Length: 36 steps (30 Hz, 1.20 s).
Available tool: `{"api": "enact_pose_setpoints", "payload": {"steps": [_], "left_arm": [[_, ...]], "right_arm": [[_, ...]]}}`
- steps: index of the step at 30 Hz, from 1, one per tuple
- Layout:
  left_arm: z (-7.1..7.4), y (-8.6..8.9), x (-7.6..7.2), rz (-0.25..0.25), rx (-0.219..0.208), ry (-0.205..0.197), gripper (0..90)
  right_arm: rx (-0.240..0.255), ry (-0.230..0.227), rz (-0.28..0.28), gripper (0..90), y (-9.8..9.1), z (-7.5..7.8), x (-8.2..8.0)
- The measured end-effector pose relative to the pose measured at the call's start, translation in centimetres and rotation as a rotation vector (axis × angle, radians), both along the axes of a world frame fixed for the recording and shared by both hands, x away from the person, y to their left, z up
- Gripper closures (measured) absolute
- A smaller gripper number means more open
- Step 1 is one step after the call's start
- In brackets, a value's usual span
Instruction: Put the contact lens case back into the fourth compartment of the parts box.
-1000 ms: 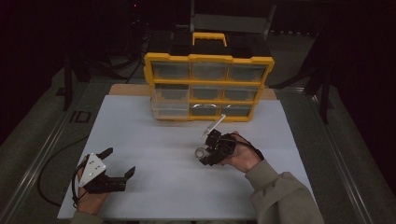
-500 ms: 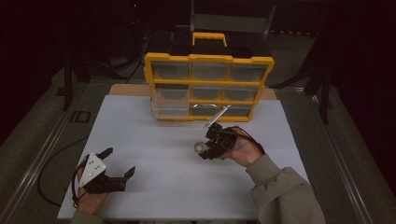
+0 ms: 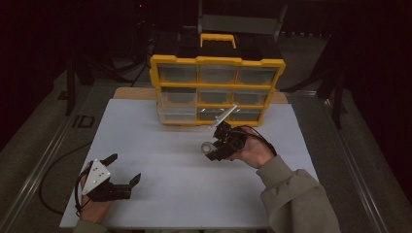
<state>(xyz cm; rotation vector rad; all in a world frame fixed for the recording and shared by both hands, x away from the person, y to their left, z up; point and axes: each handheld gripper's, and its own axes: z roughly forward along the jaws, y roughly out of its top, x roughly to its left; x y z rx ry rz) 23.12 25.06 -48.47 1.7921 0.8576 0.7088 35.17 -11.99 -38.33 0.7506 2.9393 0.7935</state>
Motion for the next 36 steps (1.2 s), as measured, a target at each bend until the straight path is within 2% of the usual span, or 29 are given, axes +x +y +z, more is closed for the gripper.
{"api": "enact_pose_setpoints", "payload": {"steps": [12, 25, 36], "left_arm": [[0.0, 0.0, 0.0, -0.002, -0.001, 0.001, 0.1], [-0.1, -0.1, 0.0, -0.004, -0.001, 0.003, 0.1], [-0.1, -0.1, 0.0, -0.006, -0.001, 0.003, 0.1]], "right_arm": [[0.002, -0.019, -0.01, 48.6, 0.0, 1.5, 1.0], [-0.031, -0.036, -0.013, 48.6, -0.2, 2.7, 2.7], [-0.03, -0.067, 0.013, 48.6, -0.9, 3.8, 4.5]]}}
